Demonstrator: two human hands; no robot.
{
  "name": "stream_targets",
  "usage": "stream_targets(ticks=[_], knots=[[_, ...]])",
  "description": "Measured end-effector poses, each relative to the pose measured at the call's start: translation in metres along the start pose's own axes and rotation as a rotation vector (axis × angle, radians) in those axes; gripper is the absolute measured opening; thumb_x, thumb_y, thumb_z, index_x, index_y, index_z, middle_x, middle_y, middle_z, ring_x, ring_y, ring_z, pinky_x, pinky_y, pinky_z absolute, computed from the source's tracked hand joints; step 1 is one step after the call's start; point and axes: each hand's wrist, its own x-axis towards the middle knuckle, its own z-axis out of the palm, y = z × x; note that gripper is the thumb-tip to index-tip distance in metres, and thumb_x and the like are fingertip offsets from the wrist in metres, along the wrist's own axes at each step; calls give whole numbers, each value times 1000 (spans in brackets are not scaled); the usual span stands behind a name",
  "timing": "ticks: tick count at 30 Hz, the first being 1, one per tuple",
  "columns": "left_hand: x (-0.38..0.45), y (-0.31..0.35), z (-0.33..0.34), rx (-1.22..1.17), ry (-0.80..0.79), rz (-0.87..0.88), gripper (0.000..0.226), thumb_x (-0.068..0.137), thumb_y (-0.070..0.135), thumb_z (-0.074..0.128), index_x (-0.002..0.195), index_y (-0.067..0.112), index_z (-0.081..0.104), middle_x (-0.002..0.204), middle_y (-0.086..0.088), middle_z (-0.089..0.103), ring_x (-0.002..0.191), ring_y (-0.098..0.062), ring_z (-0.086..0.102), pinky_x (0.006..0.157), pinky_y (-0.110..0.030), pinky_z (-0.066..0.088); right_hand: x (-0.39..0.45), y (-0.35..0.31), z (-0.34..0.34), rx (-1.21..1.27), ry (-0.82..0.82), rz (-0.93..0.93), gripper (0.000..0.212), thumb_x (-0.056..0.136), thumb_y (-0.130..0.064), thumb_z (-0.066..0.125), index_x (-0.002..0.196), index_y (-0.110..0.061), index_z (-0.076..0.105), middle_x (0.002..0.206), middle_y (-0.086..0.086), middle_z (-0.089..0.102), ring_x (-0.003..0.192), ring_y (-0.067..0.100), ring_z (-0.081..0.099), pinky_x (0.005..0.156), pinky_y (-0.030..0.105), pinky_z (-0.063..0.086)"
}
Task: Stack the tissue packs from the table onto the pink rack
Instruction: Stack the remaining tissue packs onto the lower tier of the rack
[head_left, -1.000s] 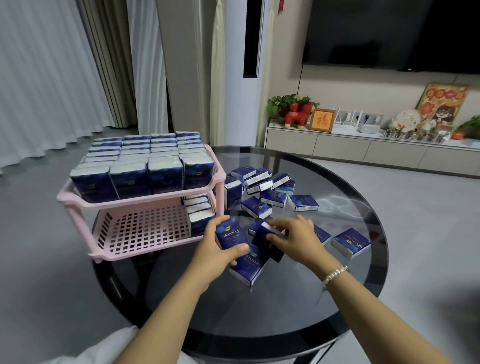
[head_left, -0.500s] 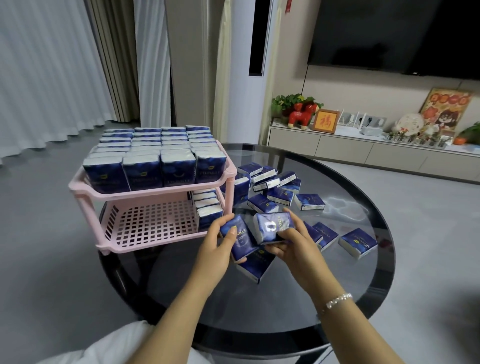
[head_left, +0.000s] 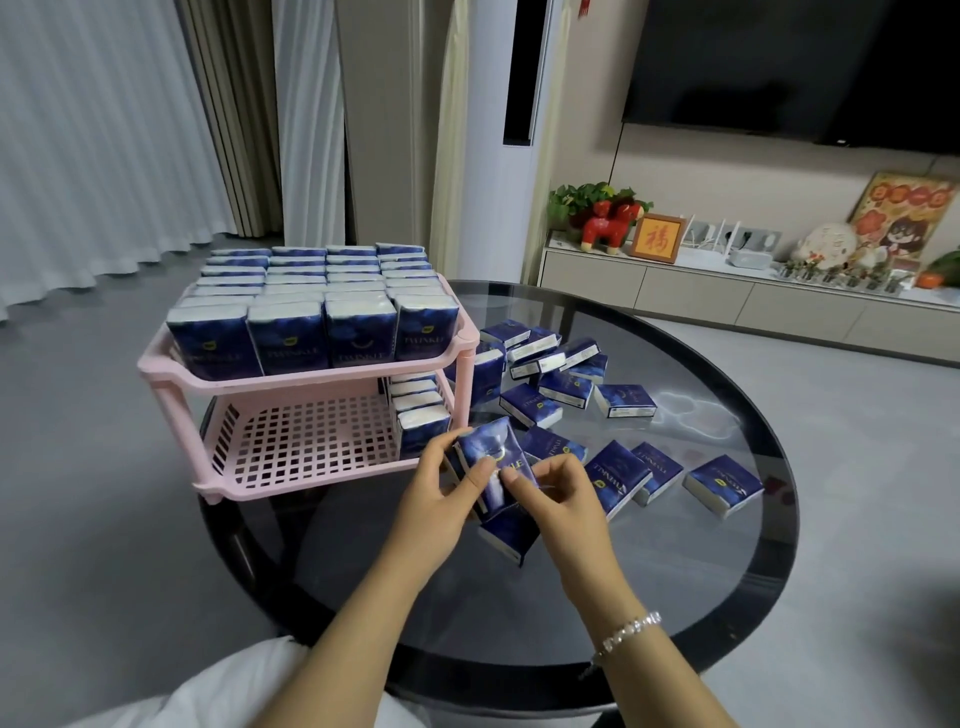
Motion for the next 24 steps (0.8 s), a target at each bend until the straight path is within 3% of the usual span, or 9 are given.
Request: stream_targets(ticks=[2, 4, 6, 9, 12, 15, 17, 21, 24], knots=[[3, -3, -3, 0, 52, -12, 23, 90, 27, 61, 104, 43, 54, 113, 7, 63, 101, -7, 62, 88, -28, 50, 4, -1, -5, -92, -10, -38, 20, 79, -31, 72, 85, -14, 64, 88, 12, 68, 76, 20, 62, 71, 31, 53], [6, -4, -6, -47, 119, -55, 21, 91, 23, 61, 101, 40, 54, 111, 5, 64, 101, -12, 62, 91, -34, 50, 11, -4, -15, -210, 15, -91, 10, 83, -31, 68, 86, -21, 70, 92, 5, 68, 77, 14, 60, 66, 13, 48], [8, -3, -8, -53, 178, -79, 22, 90, 18, 59, 104, 34, 52, 109, 3, 63, 98, -14, 61, 84, -31, 48, 18, -8, -25, -454, 13, -128, 16, 85, -30, 66, 98, -22, 71, 101, -1, 67, 82, 7, 58, 64, 6, 42], [8, -2, -8, -42, 241, -89, 29, 90, 14, 56, 115, 26, 47, 110, -3, 62, 93, -16, 59, 73, -26, 44, 22, -6, -30, -851, -137, -78, 46, 80, -45, 67, 114, -13, 63, 113, 4, 59, 106, 19, 55, 84, 25, 46], [7, -2, -7, -24, 264, -98, 31, 91, 14, 54, 119, 22, 43, 110, -2, 60, 86, -6, 56, 66, -19, 40, 19, 1, -25, -1002, -235, -11, 51, 75, -54, 67, 107, -15, 60, 105, 3, 47, 110, 25, 48, 87, 33, 45], [6, -1, -8, 2, 270, -115, 29, 92, 15, 53, 120, 19, 47, 113, -3, 60, 84, -3, 54, 65, -19, 39, 17, 2, -22, -919, -235, 8, 56, 75, -49, 71, 117, -18, 51, 110, 2, 48, 109, 23, 47, 88, 31, 43], [6, 1, -8, 16, 258, -119, 27, 93, 15, 51, 119, 19, 51, 115, -2, 61, 87, -5, 55, 68, -21, 39, 15, 2, -20, -829, -231, -3, 49, 78, -39, 71, 118, -22, 48, 98, -3, 54, 98, 20, 54, 81, 29, 44], [4, 3, -6, 65, 188, -128, 46, 97, 18, 47, 142, 21, 38, 140, 0, 49, 122, -15, 47, 96, -25, 33, 12, 0, -24, -417, -131, -37, 31, 87, -17, 64, 114, -30, 55, 72, -3, 48, 66, 8, 48, 54, 8, 39], [2, 3, -5, 116, 103, -134, 55, 100, 23, 42, 150, 26, 21, 154, 4, 30, 140, -15, 29, 108, -28, 24, 11, -5, -30, -124, -71, -41, 35, 90, -11, 58, 119, -30, 51, 86, -4, 63, 79, 8, 62, 70, 15, 52]])
